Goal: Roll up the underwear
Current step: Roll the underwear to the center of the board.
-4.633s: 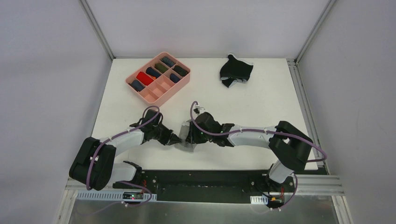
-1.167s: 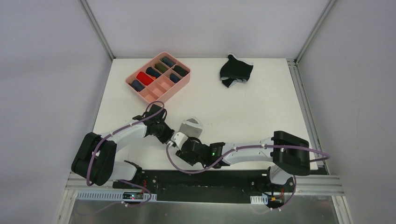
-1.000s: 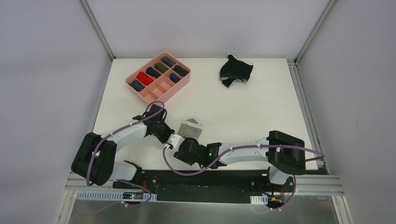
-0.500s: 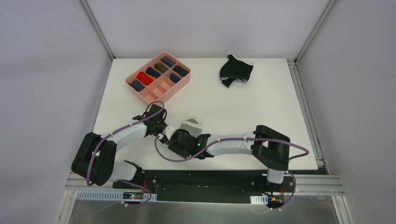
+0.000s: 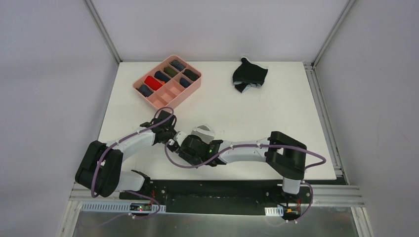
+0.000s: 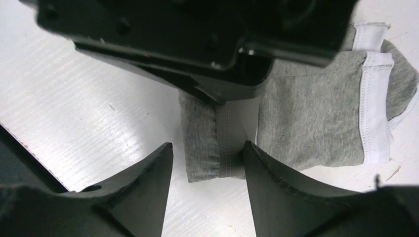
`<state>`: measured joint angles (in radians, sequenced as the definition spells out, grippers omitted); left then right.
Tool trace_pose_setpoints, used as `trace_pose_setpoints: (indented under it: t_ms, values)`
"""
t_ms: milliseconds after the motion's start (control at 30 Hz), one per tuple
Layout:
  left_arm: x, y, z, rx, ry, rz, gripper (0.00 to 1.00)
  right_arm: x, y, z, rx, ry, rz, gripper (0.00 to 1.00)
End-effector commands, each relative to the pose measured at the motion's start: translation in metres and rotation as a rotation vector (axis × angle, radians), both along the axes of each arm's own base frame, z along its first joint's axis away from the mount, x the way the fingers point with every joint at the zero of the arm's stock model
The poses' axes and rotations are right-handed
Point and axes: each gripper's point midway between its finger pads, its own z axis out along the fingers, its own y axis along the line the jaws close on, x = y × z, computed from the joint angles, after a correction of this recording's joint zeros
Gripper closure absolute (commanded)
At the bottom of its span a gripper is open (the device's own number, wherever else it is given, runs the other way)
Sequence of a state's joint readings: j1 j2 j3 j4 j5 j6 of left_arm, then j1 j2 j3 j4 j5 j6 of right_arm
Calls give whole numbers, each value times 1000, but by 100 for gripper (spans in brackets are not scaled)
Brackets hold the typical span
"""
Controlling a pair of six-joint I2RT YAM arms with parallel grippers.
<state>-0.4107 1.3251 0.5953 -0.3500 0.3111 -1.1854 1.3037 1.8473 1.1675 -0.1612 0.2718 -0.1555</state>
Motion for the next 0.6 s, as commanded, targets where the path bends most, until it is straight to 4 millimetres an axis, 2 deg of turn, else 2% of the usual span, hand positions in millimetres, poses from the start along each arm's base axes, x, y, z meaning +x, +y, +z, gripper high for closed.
trace_pose_setpoints:
  t_ms: [0, 100, 233, 300, 433, 467, 567]
  values:
    - [-14, 22, -10, 89, 43, 10, 83, -7, -18, -16, -77, -24, 45, 42]
    - [-14, 23, -8, 90, 41, 11, 83, -8, -22, -27, -112, -57, 71, 43]
    - [-14, 23, -7, 89, 41, 12, 83, -4, -26, -41, -133, -88, 69, 50]
    - [-14, 23, -7, 89, 40, 13, 83, -2, -25, -43, -121, -100, 67, 61]
    - [-14, 24, -7, 90, 42, 12, 83, 0, -20, -42, -85, -102, 67, 89]
    - [-14, 24, -6, 89, 42, 12, 83, 0, -15, -39, -60, -102, 68, 94]
    - [-12, 21, 2, 66, 24, 11, 82, -2, -8, -31, -2, -60, 77, 97]
